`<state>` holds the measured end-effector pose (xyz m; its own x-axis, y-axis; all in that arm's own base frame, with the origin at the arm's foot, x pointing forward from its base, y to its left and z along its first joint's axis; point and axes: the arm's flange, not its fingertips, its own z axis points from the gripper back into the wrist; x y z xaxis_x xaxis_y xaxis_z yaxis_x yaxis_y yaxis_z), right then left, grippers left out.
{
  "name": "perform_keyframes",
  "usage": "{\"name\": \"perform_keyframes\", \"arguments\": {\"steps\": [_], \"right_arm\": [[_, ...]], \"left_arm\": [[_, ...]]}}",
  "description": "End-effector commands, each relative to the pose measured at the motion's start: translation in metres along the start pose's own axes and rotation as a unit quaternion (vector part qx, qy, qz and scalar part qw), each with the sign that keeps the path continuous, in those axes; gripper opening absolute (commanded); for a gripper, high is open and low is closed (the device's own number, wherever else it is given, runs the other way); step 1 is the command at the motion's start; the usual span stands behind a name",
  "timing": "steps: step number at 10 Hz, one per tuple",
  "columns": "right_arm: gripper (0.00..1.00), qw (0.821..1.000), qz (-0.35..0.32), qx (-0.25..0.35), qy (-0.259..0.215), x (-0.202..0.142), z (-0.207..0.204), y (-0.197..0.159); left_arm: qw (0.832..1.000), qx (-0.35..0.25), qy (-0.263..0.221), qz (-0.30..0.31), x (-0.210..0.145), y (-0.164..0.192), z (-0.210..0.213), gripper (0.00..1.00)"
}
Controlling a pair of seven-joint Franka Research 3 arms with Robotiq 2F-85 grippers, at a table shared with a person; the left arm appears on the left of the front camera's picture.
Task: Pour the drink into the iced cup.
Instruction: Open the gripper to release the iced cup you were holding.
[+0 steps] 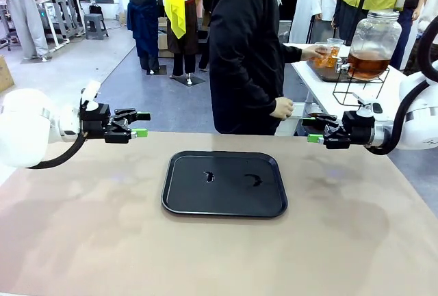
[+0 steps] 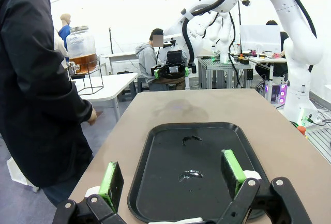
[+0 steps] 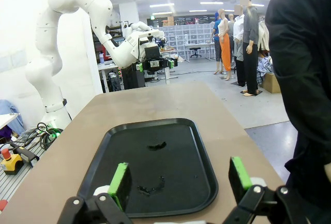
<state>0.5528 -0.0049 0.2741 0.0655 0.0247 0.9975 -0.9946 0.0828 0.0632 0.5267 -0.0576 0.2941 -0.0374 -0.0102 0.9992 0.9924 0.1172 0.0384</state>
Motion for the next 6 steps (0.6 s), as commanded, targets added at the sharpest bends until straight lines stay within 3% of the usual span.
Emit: {"name": "perform_keyframes", "arguments": {"steps": [1, 6], "right_arm": [[1.0, 1.0, 0.002, 0.002, 0.0, 0.0037, -0.0023, 0.0001], [1.0, 1.0, 0.002, 0.002, 0.0, 0.0037, -0.0023, 0.0001]], "left_arm": [[1.0, 0.0, -0.002, 0.002, 0.0026, 0.001, -0.0009, 1.0], [1.0, 0.0, -0.002, 0.002, 0.0026, 0.001, -0.0009, 1.0]]}}
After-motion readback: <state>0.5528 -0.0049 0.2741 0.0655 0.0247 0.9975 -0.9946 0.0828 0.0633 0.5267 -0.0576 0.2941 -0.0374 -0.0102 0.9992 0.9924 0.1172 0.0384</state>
